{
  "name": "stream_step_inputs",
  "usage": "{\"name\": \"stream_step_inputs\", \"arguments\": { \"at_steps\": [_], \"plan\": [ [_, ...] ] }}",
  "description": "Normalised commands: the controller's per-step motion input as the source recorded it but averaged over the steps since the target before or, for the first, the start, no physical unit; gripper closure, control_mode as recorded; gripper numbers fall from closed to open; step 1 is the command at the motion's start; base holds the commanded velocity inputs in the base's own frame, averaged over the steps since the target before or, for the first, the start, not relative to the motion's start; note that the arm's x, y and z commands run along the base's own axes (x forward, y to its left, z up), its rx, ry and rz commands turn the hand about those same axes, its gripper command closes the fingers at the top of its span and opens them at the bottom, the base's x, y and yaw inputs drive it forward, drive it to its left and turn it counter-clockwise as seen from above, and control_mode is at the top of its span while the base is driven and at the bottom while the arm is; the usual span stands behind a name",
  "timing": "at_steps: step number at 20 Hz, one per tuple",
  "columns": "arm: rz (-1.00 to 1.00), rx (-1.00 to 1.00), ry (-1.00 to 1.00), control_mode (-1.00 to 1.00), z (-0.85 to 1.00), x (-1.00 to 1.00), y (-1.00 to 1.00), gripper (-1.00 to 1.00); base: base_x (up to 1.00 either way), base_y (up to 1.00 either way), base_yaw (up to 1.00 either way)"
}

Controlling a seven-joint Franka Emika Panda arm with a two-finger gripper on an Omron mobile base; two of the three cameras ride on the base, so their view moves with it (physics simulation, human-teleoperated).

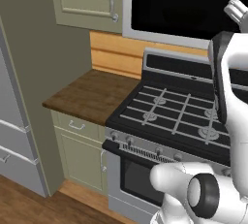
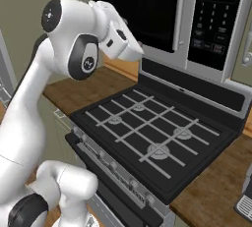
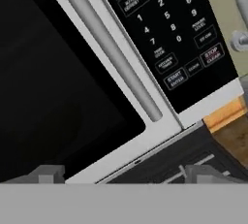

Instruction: Pick the cucumber from the sink and place it in the bowl. Then pick the bowl and place it in the microwave. Then close the microwave door and press the start button.

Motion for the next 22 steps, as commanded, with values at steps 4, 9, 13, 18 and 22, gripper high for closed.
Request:
{"name": "stream_step_inputs", "arguments": {
  "at_steps": [4,9,13,18,22],
  "plan": [
    [0.09,-0.27,0.00,-1.00,0.00,-0.66,0.00,-1.00,0.00,0.00,0.00],
    [0.03,-0.17,0.00,-1.00,0.04,-0.61,0.13,-1.00,0.00,0.00,0.00],
    [0.00,-0.16,-0.01,-1.00,0.00,-0.68,0.05,-1.00,0.00,0.00,0.00],
    [0.00,-0.16,-0.06,-1.00,0.06,-0.37,0.00,-1.00,0.00,0.00,0.00],
    [0.00,-0.06,0.02,-1.00,0.00,-0.05,-0.21,-1.00,0.00,0.00,0.00]
  ]
}}
